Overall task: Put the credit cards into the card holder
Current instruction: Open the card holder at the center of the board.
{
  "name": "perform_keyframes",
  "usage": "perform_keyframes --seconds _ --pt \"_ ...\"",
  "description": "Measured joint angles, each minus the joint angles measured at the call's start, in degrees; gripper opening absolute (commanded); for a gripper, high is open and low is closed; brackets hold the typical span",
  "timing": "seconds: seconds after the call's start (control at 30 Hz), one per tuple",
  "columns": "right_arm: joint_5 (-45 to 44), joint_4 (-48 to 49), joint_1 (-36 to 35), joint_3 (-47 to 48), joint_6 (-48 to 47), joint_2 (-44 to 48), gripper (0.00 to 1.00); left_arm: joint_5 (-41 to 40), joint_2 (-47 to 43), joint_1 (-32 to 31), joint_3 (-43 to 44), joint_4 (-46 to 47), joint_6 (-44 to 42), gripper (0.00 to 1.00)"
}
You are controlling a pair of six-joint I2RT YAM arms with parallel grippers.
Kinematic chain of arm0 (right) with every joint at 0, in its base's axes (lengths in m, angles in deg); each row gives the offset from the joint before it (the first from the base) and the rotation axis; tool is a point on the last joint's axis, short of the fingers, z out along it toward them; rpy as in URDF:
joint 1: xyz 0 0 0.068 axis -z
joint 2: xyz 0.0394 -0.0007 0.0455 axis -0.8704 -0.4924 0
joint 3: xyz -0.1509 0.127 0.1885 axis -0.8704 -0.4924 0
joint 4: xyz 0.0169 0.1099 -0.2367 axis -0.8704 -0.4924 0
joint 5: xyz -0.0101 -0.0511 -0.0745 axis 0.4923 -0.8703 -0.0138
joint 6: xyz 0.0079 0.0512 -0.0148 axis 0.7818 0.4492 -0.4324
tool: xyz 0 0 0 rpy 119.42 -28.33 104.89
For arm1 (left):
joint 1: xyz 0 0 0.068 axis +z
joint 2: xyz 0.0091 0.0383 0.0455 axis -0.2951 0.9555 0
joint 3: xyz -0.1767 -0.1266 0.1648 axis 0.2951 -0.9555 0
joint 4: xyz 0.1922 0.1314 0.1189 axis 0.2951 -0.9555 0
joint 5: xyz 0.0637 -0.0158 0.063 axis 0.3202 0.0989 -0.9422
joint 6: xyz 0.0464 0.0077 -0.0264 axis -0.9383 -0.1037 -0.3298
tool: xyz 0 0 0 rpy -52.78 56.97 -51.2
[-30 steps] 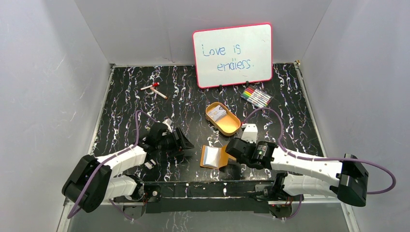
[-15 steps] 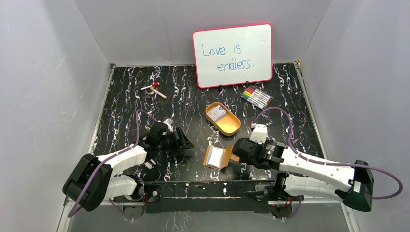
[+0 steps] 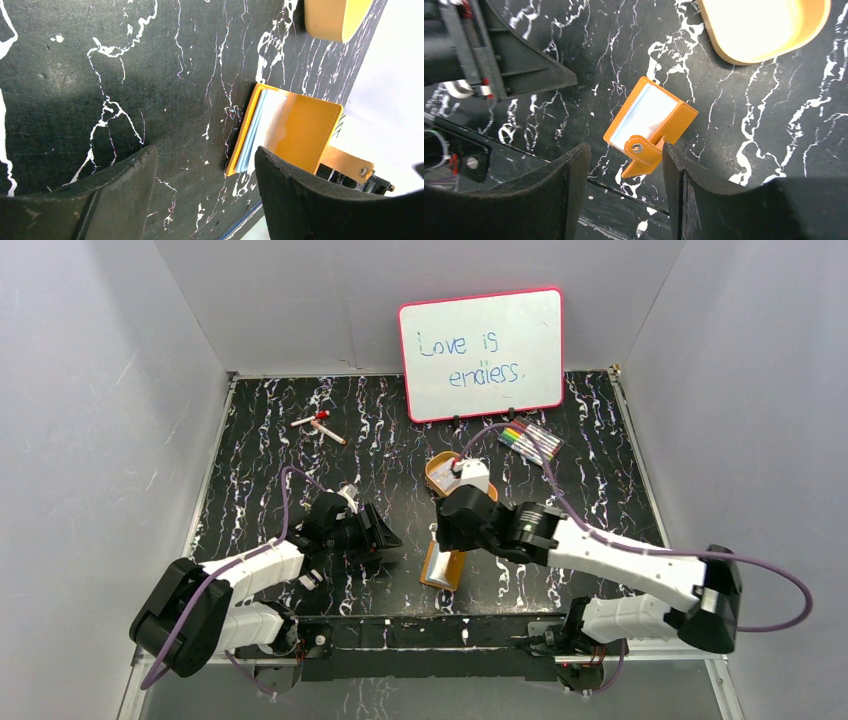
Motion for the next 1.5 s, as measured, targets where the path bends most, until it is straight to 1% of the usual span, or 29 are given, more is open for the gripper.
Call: perform_keyframes --seconds 0.13,0.2,0.27,0.4,0.67,0.8,0.9,1.13,1.2,1.27,1.4,1.5 --pt "1.4 3.7 0.0 -0.6 -1.1 -6.2 0.79 0.0 0.0 0.0 0.0 0.0 0.0 0.69" --pt "2.0 4.7 0.0 -1.6 -1.2 -6.7 0.90 0.0 0.0 0.0 0.0 0.0 0.0 0.69" --pt "2.2 5.0 0.0 -1.9 -1.0 -7.0 0.95 0.0 0.0 0.0 0.0 0.0 0.0 0.69" --pt "2.3 5.4 0.0 -1.7 -1.0 -9.6 0.98 0.0 0.0 0.0 0.0 0.0 0.0 0.69" --pt "2.5 3.8 -0.1 -0.8 0.7 -20.0 0.93 -0.7 -0.9 0.0 -0.5 0.0 0.0 0.69" --pt "2.6 3.3 -0.2 -0.8 0.9 -22.2 0.85 -0.7 -1.7 0.0 -1.2 0.0 0.0 0.69" --pt "2.6 3.2 -0.3 -0.7 1.0 -23.4 0.72 -0.7 -1.9 0.0 -1.5 0.4 0.1 0.69" --pt "2.3 2.4 -0.4 -1.7 1.8 -22.6 0.32 -0.7 -2.1 0.0 -1.7 0.7 0.1 0.68" --pt "2.0 2.1 -0.4 -2.6 2.1 -21.3 0.18 -0.7 -2.1 0.0 -1.7 0.7 0.1 0.68" --pt "1.7 1.8 -0.4 -3.6 2.3 -19.2 0.00 -0.7 -2.1 0.0 -1.7 0.7 0.1 0.68" --pt "0.8 1.7 -0.4 -5.0 2.4 -15.4 0.00 -0.9 -2.3 0.0 -1.7 0.5 0.1 0.67" --pt "1.7 6.1 -0.4 -7.6 0.7 -11.6 0.00 -2.6 -4.0 0.0 -1.8 -1.4 0.5 0.66"
